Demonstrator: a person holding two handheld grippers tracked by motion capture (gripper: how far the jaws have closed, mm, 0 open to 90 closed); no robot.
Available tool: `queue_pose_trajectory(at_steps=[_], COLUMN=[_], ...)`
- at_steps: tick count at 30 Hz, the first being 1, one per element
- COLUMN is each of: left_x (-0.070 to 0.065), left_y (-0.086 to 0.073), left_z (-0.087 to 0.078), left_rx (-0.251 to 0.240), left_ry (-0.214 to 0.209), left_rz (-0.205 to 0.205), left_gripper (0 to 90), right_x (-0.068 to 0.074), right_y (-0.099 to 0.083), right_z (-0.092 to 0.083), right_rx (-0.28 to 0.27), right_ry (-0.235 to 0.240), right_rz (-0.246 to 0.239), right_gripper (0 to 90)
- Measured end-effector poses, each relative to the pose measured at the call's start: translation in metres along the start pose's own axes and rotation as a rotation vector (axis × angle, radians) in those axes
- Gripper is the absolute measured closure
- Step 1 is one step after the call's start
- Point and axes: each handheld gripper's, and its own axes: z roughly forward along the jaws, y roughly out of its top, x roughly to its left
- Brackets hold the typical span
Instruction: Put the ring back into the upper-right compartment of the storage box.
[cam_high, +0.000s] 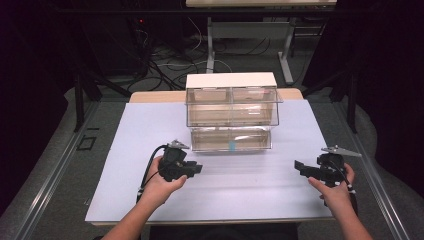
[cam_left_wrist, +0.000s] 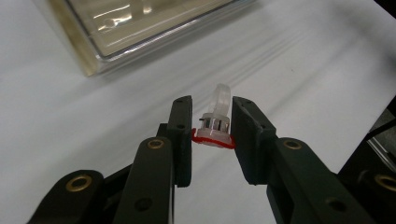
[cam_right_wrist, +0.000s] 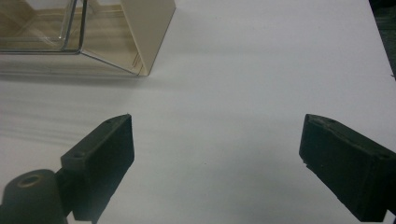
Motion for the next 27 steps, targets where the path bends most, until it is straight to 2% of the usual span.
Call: queue_pose_trajectory(at_steps=[8,16,22,27], left_x=[-0.017,-0.033,-0.047,-0.057], left_y=[0.01,0.024,0.036,0.047], left_z=[0.009,0.013,0.018,0.02], left_rx=[0.009,0.015,0.018,0.025], left_ry=[-0.031,-0.064,-0.085,-0.09], left_rz=[0.04,0.058,0.089,0.13], left_gripper=[70.0,70.0,70.0,70.0], right_x=[0.0,0.0,0.0,0.0], right_y=[0.0,0.0,0.0,0.0], right_z=[0.0,0.0,-0.001,-0.001], right_rx=[0.002,0.002,0.001,0.0], right_ry=[-0.001,-0.001,0.001,0.005], right_rz=[0.0,0.001,0.001,0.001], right_gripper=[9.8,9.8,9.8,9.8])
